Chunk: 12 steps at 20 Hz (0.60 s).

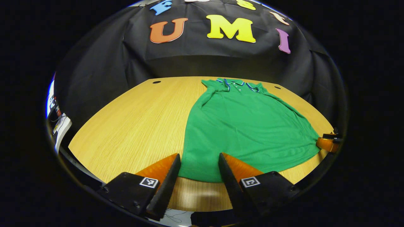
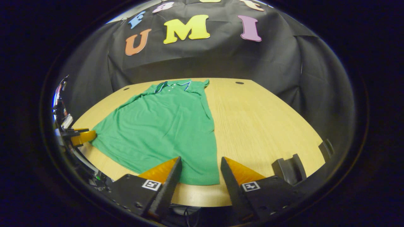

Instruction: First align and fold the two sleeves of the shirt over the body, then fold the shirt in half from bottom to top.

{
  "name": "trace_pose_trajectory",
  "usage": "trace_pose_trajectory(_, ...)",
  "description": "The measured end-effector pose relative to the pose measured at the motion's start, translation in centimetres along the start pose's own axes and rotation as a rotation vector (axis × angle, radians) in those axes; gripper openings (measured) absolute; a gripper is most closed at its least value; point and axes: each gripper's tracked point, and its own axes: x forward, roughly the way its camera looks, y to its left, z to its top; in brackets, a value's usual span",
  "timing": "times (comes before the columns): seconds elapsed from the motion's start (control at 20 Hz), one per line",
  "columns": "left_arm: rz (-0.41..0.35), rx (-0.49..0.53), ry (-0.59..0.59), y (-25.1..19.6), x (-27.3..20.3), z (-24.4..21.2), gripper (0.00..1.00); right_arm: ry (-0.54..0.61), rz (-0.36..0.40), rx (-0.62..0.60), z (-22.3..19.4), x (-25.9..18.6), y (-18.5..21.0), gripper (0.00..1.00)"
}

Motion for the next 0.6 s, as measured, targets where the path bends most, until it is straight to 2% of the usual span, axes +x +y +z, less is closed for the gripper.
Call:
trace_pose_trajectory(0.05, -0.008, 0.006, 0.004, -0.2, 0.1, 0.0, 0.76, 0.002, 0.003, 0.003, 0.1, 0.0, 0.3, 0.71)
trace_pose_trajectory(0.1, -0.013, 0.005, 0.004, -0.3, 0.1, 0.0, 0.64, 0.008, 0.013, 0.009, 0.1, 0.3, 0.7, 0.58)
trace_pose_trajectory(0.15, -0.021, 0.004, 0.003, -0.6, 0.2, 0.1, 0.60, 0.010, 0.020, 0.020, 0.2, 0.3, 1.1, 0.44)
trace_pose_trajectory(0.25, -0.032, -0.007, -0.007, -1.1, 0.2, 0.3, 0.43, 0.015, 0.033, 0.034, 0.2, 0.6, 1.6, 0.17)
trace_pose_trajectory(0.3, -0.042, -0.013, -0.017, -1.4, 0.5, 0.5, 0.30, 0.011, 0.028, 0.023, 0.3, 0.6, 1.7, 0.05)
trace_pose_trajectory(0.4, -0.055, -0.024, -0.034, -1.6, 0.8, 0.7, 0.13, -0.004, 0.035, 0.001, 0.7, 0.6, 2.0, 0.05)
trace_pose_trajectory(0.45, -0.069, -0.042, -0.036, -1.8, 0.8, 0.9, 0.10, 0.001, 0.046, -0.004, 0.5, 0.6, 2.2, 0.00)
trace_pose_trajectory(0.6, -0.097, -0.066, -0.056, -2.3, 1.0, 1.6, 0.06, -0.015, 0.064, -0.008, 1.7, 0.4, 1.9, 0.00)
